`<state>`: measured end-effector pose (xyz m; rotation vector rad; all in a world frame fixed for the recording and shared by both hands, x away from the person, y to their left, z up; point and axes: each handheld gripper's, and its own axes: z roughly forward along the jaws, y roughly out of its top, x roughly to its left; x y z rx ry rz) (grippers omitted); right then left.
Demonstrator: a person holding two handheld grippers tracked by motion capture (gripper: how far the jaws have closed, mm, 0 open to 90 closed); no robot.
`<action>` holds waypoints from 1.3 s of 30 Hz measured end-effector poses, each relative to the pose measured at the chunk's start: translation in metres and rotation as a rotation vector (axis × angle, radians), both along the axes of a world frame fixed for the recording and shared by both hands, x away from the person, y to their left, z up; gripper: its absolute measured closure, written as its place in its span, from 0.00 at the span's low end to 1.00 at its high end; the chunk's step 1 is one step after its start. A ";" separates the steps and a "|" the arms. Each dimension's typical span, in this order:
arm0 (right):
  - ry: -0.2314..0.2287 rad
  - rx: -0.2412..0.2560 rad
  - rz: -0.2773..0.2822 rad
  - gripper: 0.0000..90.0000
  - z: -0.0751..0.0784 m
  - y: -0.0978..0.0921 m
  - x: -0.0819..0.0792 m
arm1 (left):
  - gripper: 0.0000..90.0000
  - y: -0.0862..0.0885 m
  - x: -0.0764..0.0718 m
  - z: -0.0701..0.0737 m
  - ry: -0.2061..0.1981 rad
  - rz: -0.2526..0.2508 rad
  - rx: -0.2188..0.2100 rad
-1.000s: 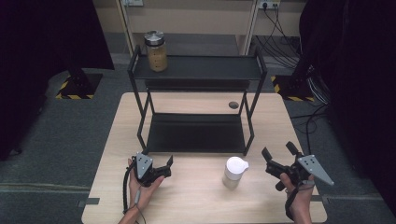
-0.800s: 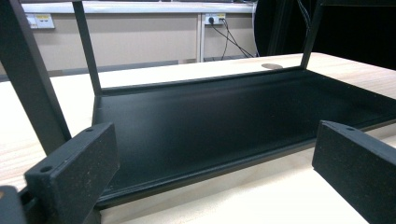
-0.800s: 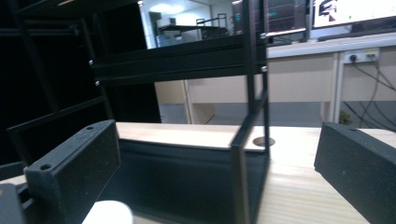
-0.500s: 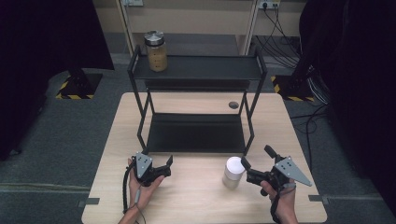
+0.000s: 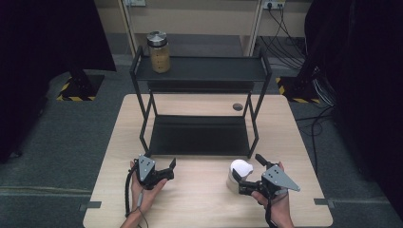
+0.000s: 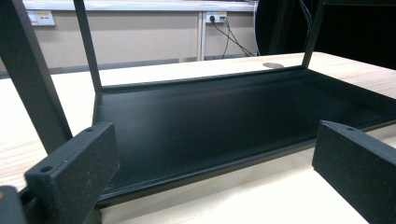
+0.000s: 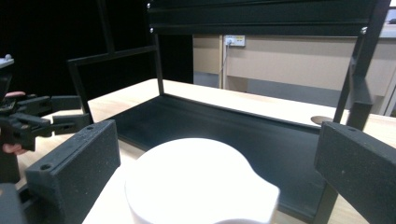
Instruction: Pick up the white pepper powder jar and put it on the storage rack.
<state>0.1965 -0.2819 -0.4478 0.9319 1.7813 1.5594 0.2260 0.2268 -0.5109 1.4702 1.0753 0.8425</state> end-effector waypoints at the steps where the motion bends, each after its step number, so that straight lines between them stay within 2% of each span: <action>1: 0.001 -0.003 0.005 0.01 -0.001 0.000 0.000 | 0.00 0.000 0.000 0.000 0.000 0.000 -0.002; 15: 0.036 -0.059 0.073 0.03 -0.012 0.000 0.007 | 0.00 0.000 0.000 0.000 0.002 0.002 -0.002; 28: 0.095 -0.102 0.092 0.06 -0.024 -0.004 0.017 | 0.00 0.000 0.000 0.000 0.003 0.003 -0.004; 33: 0.105 -0.128 0.091 0.09 -0.025 -0.002 0.018 | 0.00 0.000 0.001 0.001 0.007 0.000 0.000; 39: 0.098 -0.155 0.089 0.19 -0.028 0.001 0.017 | 0.00 0.000 0.001 0.001 0.009 0.002 -0.001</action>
